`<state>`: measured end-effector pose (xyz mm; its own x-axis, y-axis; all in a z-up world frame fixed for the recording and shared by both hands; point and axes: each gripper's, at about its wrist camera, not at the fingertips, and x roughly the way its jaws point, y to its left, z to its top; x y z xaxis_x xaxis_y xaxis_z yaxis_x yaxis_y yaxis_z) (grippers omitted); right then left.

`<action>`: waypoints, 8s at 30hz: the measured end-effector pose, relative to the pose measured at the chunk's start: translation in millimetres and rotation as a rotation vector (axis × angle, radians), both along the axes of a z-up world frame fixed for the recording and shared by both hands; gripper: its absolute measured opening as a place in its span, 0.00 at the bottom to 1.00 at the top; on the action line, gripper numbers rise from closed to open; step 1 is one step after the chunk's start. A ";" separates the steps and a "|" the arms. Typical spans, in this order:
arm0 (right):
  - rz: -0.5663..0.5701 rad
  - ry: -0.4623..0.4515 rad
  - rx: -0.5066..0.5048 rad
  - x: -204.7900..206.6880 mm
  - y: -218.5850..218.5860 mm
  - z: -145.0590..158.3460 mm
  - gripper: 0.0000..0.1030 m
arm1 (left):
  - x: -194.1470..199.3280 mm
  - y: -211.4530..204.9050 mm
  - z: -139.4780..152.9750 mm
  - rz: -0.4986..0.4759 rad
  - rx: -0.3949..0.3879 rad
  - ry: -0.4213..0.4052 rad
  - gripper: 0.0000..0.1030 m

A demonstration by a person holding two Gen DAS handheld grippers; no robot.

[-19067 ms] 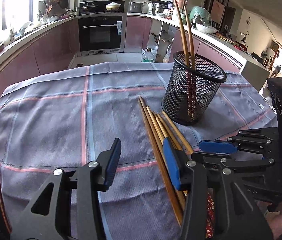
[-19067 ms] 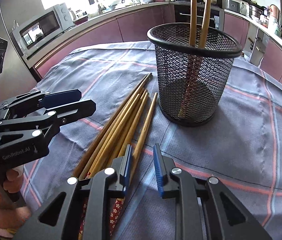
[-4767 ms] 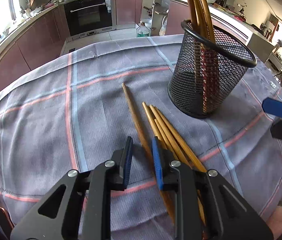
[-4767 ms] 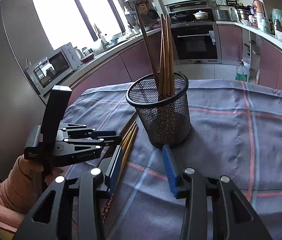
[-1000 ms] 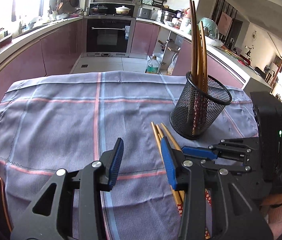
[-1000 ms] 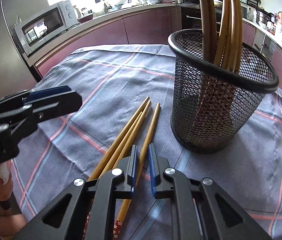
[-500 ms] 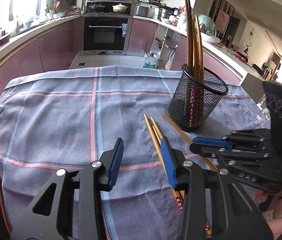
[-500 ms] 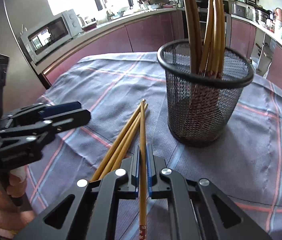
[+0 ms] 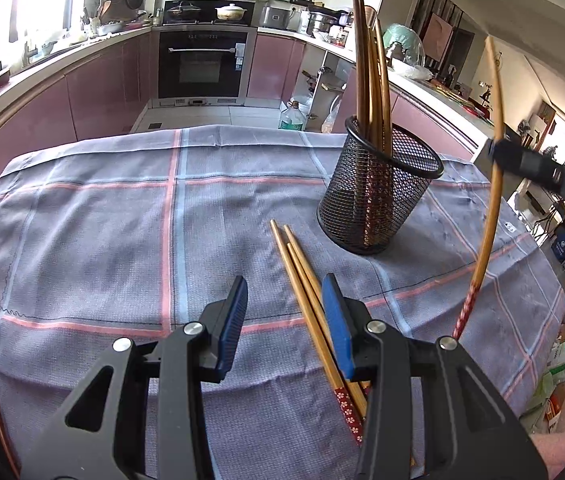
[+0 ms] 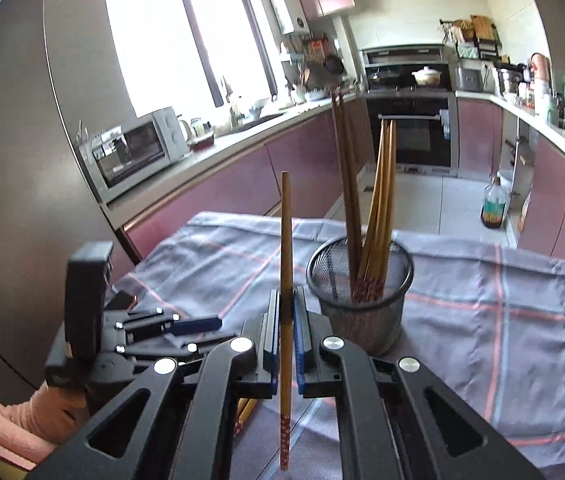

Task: Organize utensils
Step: 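Lift the chopstick with the right gripper and lower it into the cup, then open the right gripper to release the chopstick and withdraw, then grasp a red-patterned chopstick from the pile with the left gripper, then lift the chopstick with the left gripper and lower it into the mesh cup, then open the left gripper to release the chopstick and withdraw, then grasp a wooden chopstick from the cloth with the right gripper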

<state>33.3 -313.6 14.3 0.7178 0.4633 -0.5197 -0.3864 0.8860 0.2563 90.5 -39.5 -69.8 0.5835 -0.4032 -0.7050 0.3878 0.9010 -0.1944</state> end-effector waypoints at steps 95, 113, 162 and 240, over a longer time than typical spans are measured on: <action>0.003 0.228 0.015 1.7 0.5 -82.0 0.32 | 75.6 -23.3 -37.7 -0.085 0.193 0.171 0.14; 0.015 0.253 0.017 -0.5 4.5 -89.6 0.32 | 70.2 -34.2 -38.7 -0.103 0.257 0.154 0.07; -0.007 0.260 0.056 -10.7 -10.4 -98.3 0.33 | 55.3 -54.6 180.5 -0.119 -0.149 -0.167 0.07; 0.037 0.337 -0.231 60.7 74.9 -117.9 0.05 | 12.5 6.7 10.5 0.013 0.016 0.021 0.42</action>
<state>94.0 -238.6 -103.6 0.4748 0.3293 -0.8161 -0.3471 0.9223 0.1701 103.0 -32.8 -59.3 0.5733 -0.3848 -0.7234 0.3725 0.9088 -0.1882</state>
